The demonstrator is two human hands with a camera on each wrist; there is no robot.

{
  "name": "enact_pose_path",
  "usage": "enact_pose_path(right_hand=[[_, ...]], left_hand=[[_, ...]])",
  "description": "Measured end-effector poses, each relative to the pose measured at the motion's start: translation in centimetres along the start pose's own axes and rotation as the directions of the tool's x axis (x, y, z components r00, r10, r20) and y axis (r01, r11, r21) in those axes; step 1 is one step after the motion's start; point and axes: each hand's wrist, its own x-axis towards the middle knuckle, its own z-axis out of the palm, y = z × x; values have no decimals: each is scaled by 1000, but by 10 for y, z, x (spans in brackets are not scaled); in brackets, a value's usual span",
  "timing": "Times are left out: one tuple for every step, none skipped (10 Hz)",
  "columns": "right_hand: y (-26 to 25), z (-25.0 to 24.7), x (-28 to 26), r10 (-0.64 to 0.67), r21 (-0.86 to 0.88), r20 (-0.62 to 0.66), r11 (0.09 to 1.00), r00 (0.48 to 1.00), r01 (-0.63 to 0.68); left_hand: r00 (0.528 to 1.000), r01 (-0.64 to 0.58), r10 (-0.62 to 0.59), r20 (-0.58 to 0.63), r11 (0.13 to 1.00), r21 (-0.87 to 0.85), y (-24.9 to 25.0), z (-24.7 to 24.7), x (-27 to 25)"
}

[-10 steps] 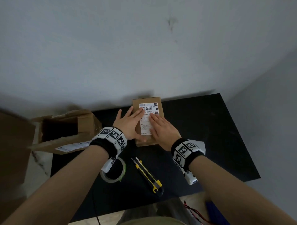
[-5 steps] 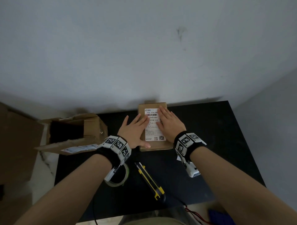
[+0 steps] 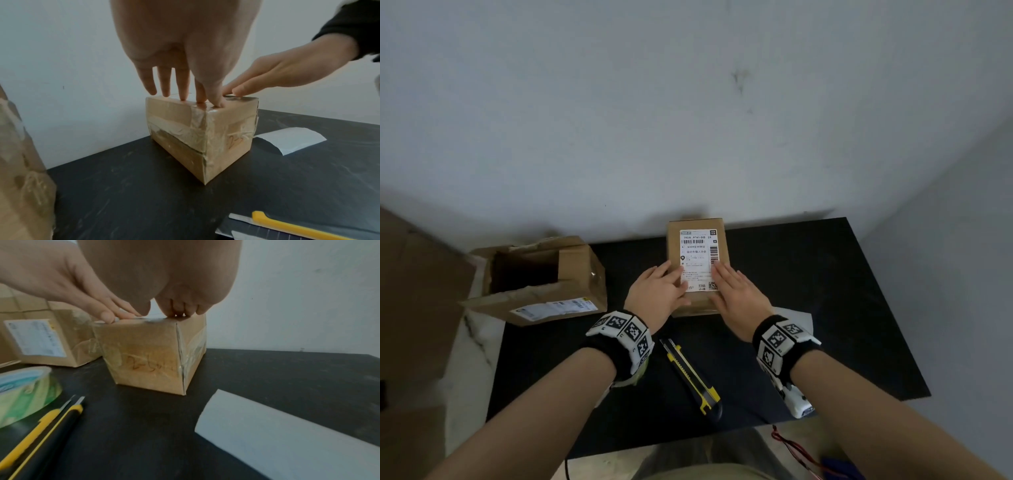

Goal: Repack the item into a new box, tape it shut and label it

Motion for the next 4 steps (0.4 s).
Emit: enact_pose_path(right_hand=[[-3, 6, -19, -16, -10, -24, 1000, 1000, 16], [-5, 12, -34, -11, 3, -10, 1000, 1000, 11], [-6, 15, -43, -1, -18, -9, 1000, 1000, 1], [-11, 5, -49, -15, -65, -18, 998, 1000, 14]], left_hand=[[999, 48, -48, 3, 998, -42, 4, 1, -4], [996, 85, -84, 15, 993, -76, 5, 4, -8], [991, 98, -90, 99, 992, -76, 5, 0, -12], [997, 64, -61, 51, 995, -74, 7, -2, -17]])
